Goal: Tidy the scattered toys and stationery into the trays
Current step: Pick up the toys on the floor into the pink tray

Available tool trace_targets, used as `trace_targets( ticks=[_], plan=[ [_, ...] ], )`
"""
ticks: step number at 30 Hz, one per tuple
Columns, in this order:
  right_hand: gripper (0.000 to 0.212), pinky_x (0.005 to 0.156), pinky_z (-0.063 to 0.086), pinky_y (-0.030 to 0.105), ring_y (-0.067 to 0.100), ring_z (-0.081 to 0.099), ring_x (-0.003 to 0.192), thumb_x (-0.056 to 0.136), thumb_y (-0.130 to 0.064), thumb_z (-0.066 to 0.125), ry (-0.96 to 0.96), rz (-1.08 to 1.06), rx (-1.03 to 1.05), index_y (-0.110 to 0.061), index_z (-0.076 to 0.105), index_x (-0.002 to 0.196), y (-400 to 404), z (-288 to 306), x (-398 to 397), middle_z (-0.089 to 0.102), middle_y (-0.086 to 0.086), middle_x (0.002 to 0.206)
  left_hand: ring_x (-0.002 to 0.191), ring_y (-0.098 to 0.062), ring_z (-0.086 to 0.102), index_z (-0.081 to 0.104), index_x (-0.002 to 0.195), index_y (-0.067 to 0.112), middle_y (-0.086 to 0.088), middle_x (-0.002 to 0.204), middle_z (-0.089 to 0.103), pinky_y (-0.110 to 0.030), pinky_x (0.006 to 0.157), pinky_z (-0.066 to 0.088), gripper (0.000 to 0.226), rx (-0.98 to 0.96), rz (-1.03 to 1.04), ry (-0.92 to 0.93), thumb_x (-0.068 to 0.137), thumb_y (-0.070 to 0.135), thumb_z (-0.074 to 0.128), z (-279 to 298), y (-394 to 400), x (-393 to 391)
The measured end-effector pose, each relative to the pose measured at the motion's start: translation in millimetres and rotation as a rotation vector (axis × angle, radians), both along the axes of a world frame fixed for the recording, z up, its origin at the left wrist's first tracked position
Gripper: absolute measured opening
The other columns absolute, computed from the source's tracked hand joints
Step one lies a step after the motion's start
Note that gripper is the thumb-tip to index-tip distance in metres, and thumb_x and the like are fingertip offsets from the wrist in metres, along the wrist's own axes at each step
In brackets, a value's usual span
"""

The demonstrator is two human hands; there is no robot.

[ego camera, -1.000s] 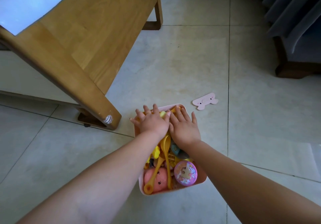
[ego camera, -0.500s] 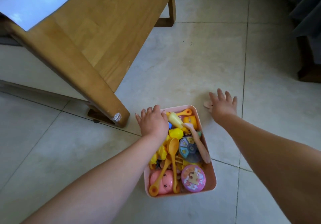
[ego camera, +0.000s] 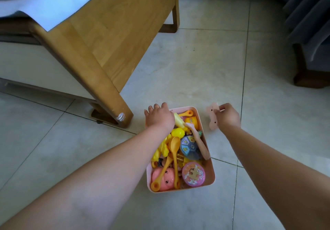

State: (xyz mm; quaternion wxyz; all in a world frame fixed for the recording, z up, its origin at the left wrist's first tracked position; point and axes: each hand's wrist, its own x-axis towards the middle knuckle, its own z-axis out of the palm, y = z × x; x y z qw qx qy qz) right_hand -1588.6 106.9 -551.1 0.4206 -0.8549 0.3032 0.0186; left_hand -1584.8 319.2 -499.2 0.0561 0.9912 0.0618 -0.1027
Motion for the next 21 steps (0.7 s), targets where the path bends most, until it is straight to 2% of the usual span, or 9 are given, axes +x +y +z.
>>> trace_targets(
  ticks=[2, 4, 7, 10, 13, 16, 18, 20, 21],
  plan=[
    [0.024, 0.057, 0.048, 0.031, 0.015, 0.056, 0.063, 0.097, -0.032, 0.05, -0.166, -0.117, 0.043, -0.019, 0.052, 0.116, 3.3, 18.3, -2.7, 0.063, 0.001, 0.084, 0.129, -0.034, 0.036, 0.043, 0.134, 0.017, -0.014, 0.137, 0.046, -0.048, 0.111, 0.026, 0.04, 0.005, -0.003, 0.022, 0.099, 0.034, 0.032, 1.9, 0.7, -0.2],
    [0.031, 0.057, 0.048, 0.029, 0.011, 0.055, 0.064, 0.096, -0.031, 0.053, -0.263, -0.137, 0.134, -0.021, 0.048, 0.125, 9.0, 33.1, -4.9, 0.06, -0.004, 0.082, 0.129, -0.034, 0.036, 0.042, 0.134, 0.016, -0.016, 0.138, 0.045, -0.048, 0.111, 0.026, 0.041, 0.005, -0.004, 0.036, 0.1, 0.035, 0.032, 5.7, 1.9, -0.2],
    [0.033, 0.068, 0.054, 0.036, 0.017, 0.063, 0.077, 0.093, -0.03, 0.057, -0.268, 0.046, 0.231, -0.026, 0.052, 0.126, 28.4, 41.1, -11.5, 0.061, -0.005, 0.084, 0.129, -0.035, 0.037, 0.041, 0.134, 0.015, -0.017, 0.138, 0.043, -0.047, 0.11, 0.027, 0.041, -0.005, 0.005, 0.054, 0.1, 0.036, 0.031, 10.7, 3.4, 0.8],
    [0.022, 0.072, 0.056, 0.041, 0.021, 0.066, 0.083, 0.092, -0.035, 0.057, -0.196, 0.22, 0.248, -0.026, 0.061, 0.112, 56.0, 33.0, -25.4, 0.066, -0.002, 0.088, 0.129, -0.035, 0.037, 0.039, 0.136, 0.015, -0.018, 0.139, 0.043, -0.046, 0.109, 0.03, 0.044, -0.015, 0.017, 0.066, 0.1, 0.037, 0.028, 13.4, 5.9, 0.3],
    [0.023, 0.077, 0.051, 0.038, 0.026, 0.061, 0.092, 0.092, -0.038, 0.051, -0.148, 0.253, -0.025, -0.022, 0.065, 0.101, 71.0, 17.4, -35.6, 0.063, 0.004, 0.097, 0.129, -0.035, 0.037, 0.038, 0.138, 0.015, -0.018, 0.14, 0.042, -0.045, 0.107, 0.03, 0.045, -0.023, 0.046, 0.083, 0.101, 0.036, 0.026, 12.9, 7.8, -1.3],
    [0.027, 0.088, 0.049, 0.04, 0.027, 0.055, 0.107, 0.091, -0.028, 0.052, -0.141, 0.1, -0.054, -0.023, 0.058, 0.116, 69.3, 12.6, -34.2, 0.052, 0.007, 0.118, 0.129, -0.034, 0.036, 0.037, 0.138, 0.015, -0.018, 0.139, 0.041, -0.044, 0.105, 0.031, 0.044, -0.027, 0.073, 0.101, 0.101, 0.036, 0.026, 10.5, 8.6, -2.4],
    [0.039, 0.093, 0.048, 0.042, 0.03, 0.052, 0.116, 0.091, -0.027, 0.049, 0.007, 0.109, -0.07, -0.022, 0.049, 0.13, 65.9, 12.2, -27.8, 0.048, 0.01, 0.13, 0.128, -0.034, 0.036, 0.038, 0.136, 0.015, -0.017, 0.139, 0.041, -0.045, 0.103, 0.032, 0.043, -0.032, 0.088, 0.11, 0.1, 0.035, 0.026, 7.7, 7.9, -1.8],
    [0.041, 0.089, 0.046, 0.038, 0.032, 0.053, 0.114, 0.094, -0.031, 0.043, 0.19, 0.198, -0.069, -0.016, 0.05, 0.131, 64.5, 11.6, -17.5, 0.053, 0.012, 0.128, 0.128, -0.033, 0.036, 0.038, 0.135, 0.016, -0.016, 0.138, 0.04, -0.047, 0.102, 0.034, 0.042, -0.048, 0.118, 0.125, 0.1, 0.035, 0.026, 4.8, 6.1, 0.1],
    [0.038, 0.082, 0.045, 0.035, 0.032, 0.056, 0.105, 0.095, -0.032, 0.04, 0.253, 0.233, -0.046, -0.012, 0.055, 0.124, 64.4, 11.9, -13.5, 0.059, 0.014, 0.119, 0.128, -0.033, 0.036, 0.038, 0.135, 0.016, -0.015, 0.138, 0.04, -0.047, 0.101, 0.035, 0.042, -0.061, 0.135, 0.133, 0.1, 0.035, 0.025, 3.8, 4.6, 1.3]
  ],
)
